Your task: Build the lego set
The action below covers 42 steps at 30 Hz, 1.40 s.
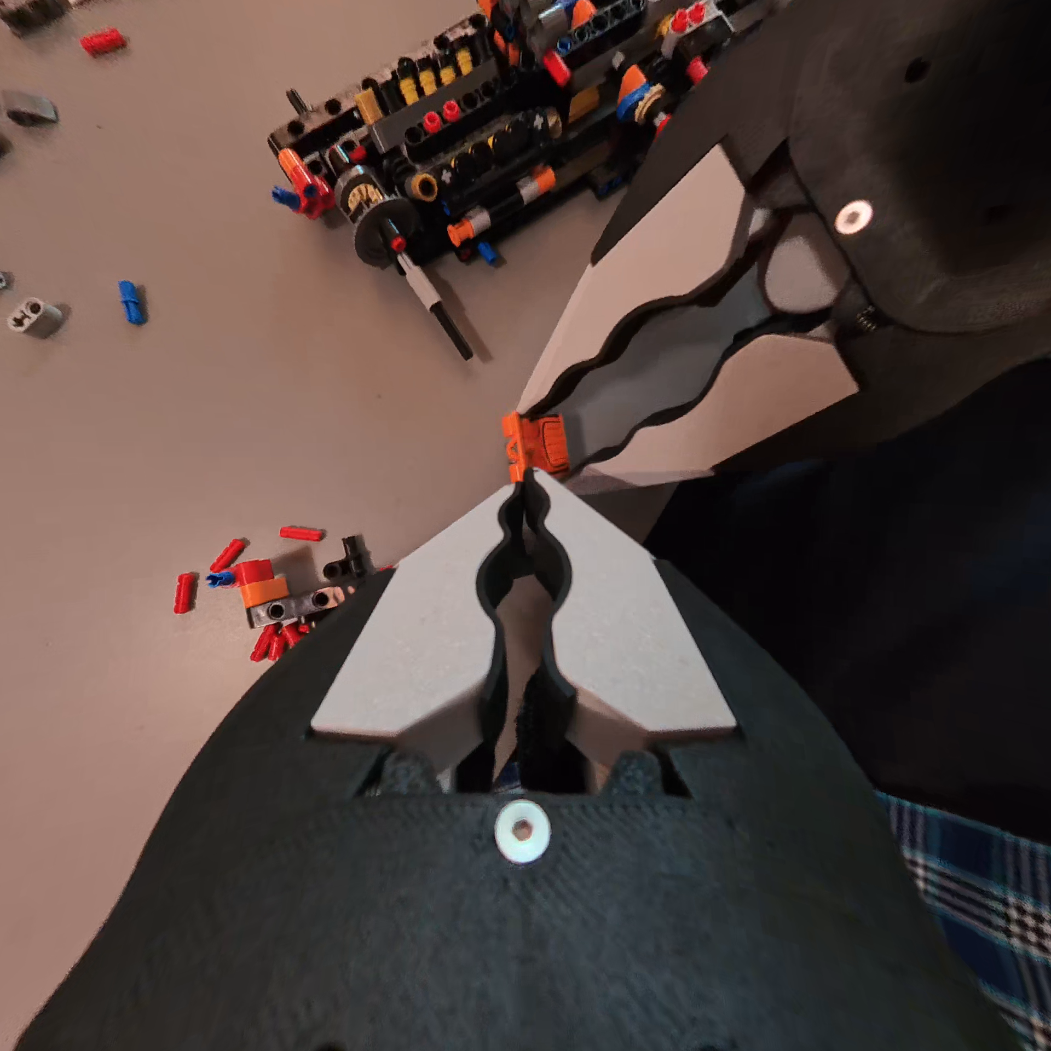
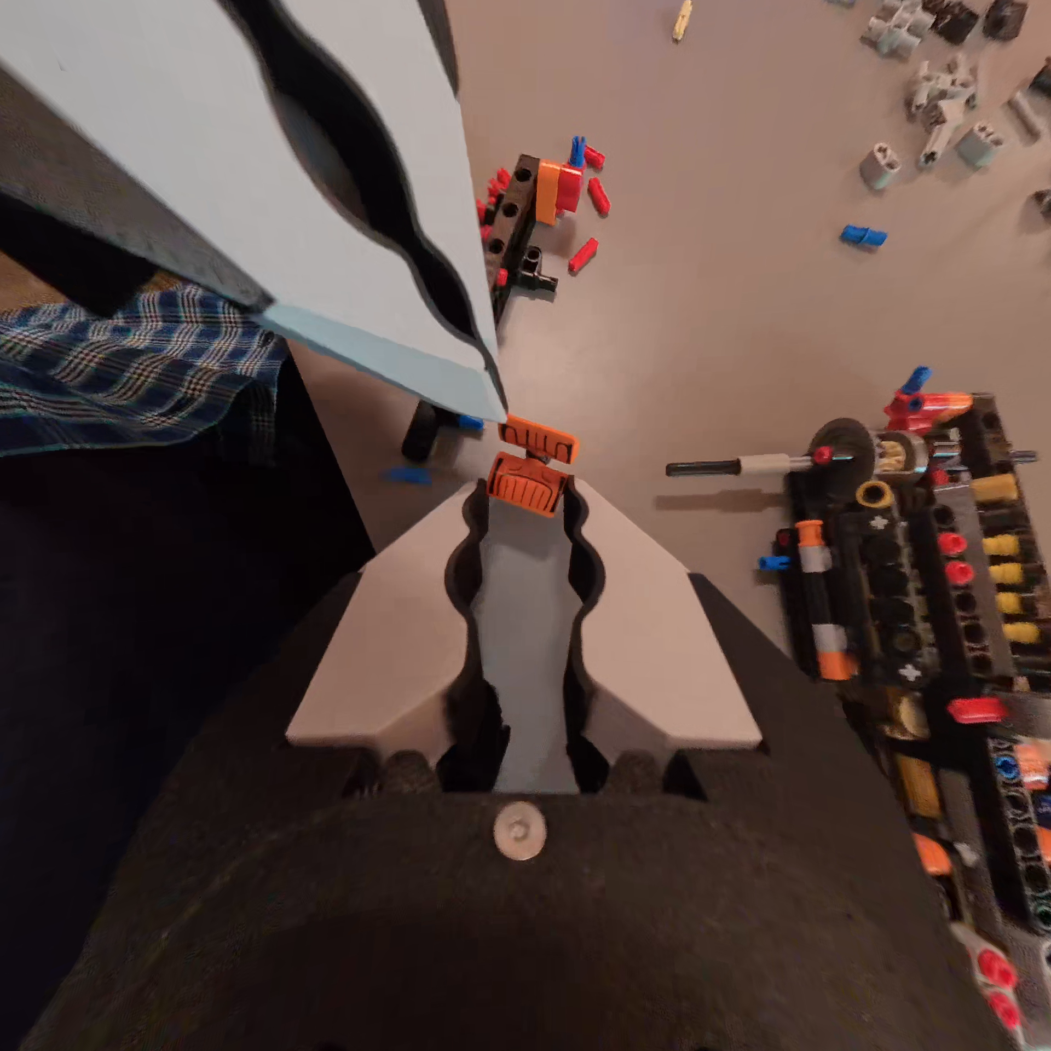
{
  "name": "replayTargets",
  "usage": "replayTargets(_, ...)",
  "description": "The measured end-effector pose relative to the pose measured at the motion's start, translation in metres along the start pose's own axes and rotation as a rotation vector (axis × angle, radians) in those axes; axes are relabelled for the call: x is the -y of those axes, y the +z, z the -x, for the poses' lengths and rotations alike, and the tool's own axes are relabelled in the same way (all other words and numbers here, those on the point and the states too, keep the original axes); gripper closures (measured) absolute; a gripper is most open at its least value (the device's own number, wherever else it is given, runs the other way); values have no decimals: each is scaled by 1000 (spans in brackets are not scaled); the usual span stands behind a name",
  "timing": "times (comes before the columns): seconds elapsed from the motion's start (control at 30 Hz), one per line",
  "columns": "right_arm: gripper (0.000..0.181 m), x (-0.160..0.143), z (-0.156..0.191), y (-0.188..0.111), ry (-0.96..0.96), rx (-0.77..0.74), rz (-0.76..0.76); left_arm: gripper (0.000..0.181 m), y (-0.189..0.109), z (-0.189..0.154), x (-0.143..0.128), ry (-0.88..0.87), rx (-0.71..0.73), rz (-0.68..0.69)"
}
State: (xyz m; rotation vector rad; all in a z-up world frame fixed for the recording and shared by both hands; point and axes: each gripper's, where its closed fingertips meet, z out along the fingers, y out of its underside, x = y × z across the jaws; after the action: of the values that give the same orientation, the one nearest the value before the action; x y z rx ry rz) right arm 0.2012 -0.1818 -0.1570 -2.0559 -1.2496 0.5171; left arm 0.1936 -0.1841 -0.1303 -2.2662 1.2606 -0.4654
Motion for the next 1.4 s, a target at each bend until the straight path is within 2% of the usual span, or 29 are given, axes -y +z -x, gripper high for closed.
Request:
replayTargets(0.2,157,-6,-10,0,76,-3,3,181,1,8,-1,-10,81,-88)
replayTargets(0.37,157,-5,-11,0,111,35,-22,181,-8,9,-14,-47,55,-141)
replayTargets(0.5,157,-4,-12,-2,177,89,-50,181,-20,25,-21,-52,90,-160)
replayTargets(0.63,157,-4,-17,-5,214,108,-69,181,-25,30,-24,-75,48,-187)
replayTargets(0.9,157,3,1,-10,228,176,-117,181,-58,24,-33,-51,82,-213)
replayTargets(1.03,157,2,22,-14,223,204,-129,181,-70,9,-54,-89,110,-231)
replayTargets(1.23,157,-5,35,-21,249,216,-139,181,-79,-12,-97,-158,150,-267)
replayTargets(1.4,156,-11,41,-24,248,236,-144,179,-92,-16,-114,-253,147,-335)
